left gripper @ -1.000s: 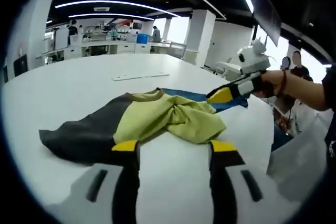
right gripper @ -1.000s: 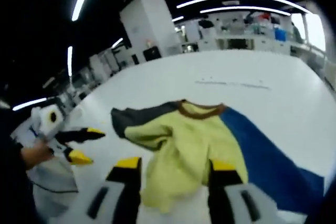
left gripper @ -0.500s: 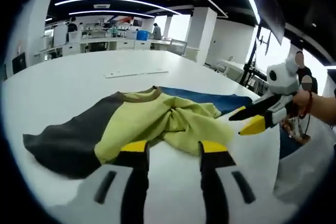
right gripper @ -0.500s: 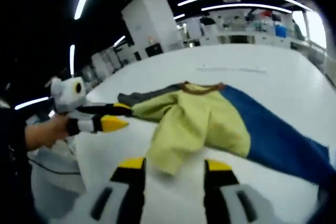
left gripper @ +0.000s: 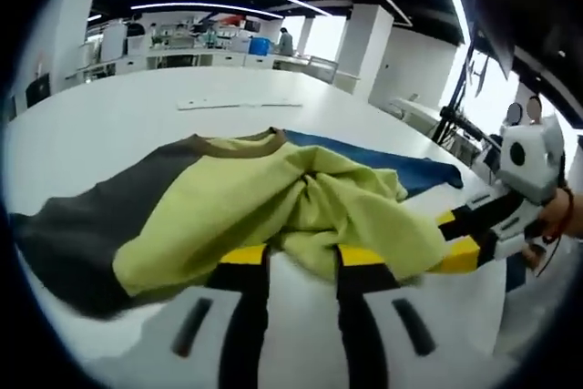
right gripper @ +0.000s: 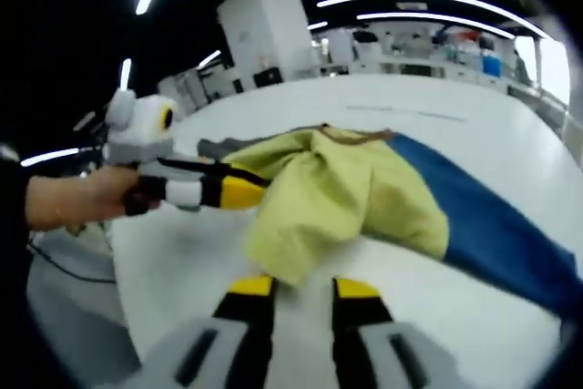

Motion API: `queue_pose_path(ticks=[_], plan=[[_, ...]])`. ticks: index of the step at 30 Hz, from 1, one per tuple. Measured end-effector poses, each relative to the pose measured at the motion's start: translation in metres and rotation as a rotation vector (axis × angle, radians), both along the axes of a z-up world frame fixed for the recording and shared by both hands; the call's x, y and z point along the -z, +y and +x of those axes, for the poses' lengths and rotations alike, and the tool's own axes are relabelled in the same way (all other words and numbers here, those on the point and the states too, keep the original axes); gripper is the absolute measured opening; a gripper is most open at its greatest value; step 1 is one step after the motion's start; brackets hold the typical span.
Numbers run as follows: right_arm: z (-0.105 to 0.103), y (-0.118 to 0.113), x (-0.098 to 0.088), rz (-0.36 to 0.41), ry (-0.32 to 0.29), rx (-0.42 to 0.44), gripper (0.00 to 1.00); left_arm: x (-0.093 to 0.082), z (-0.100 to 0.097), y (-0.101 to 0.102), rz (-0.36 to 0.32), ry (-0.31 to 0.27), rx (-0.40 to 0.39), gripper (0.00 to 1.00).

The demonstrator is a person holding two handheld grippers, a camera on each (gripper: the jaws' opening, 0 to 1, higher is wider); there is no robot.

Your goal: Fold the garment on the visible template until the final outline fits inside the template.

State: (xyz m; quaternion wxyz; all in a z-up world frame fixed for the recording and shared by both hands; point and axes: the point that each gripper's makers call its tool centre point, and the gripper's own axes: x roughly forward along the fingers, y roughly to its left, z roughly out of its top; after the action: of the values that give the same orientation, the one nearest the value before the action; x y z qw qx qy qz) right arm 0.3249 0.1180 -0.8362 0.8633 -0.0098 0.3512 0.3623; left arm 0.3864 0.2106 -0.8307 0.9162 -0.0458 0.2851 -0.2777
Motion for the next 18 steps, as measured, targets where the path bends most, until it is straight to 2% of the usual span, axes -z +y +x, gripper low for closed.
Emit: queue_pose_path(ticks=[5, 10, 13, 14, 18], plan=[[0.003, 0.000, 0.001, 0.003, -0.014, 0.005, 0.13, 0.006, 0.001, -0.005, -0.023, 0.038, 0.008, 0.20], [0.004, 0.004, 0.001, 0.024, -0.014, 0.017, 0.06, 0.008, 0.008, -0.003, -0.028, 0.060, -0.027, 0.15], [0.006, 0.003, 0.001, 0.030, -0.021, 0.026, 0.01, 0.011, 0.010, -0.003, -0.022, 0.068, -0.034, 0.08], [0.007, 0.002, 0.001, 0.023, -0.026, 0.026, 0.00, 0.011, 0.009, -0.001, -0.014, 0.073, -0.038, 0.01], [0.011, -0.003, -0.002, 0.015, -0.044, 0.027, 0.00, 0.007, 0.007, 0.002, -0.005, 0.064, -0.040, 0.00]])
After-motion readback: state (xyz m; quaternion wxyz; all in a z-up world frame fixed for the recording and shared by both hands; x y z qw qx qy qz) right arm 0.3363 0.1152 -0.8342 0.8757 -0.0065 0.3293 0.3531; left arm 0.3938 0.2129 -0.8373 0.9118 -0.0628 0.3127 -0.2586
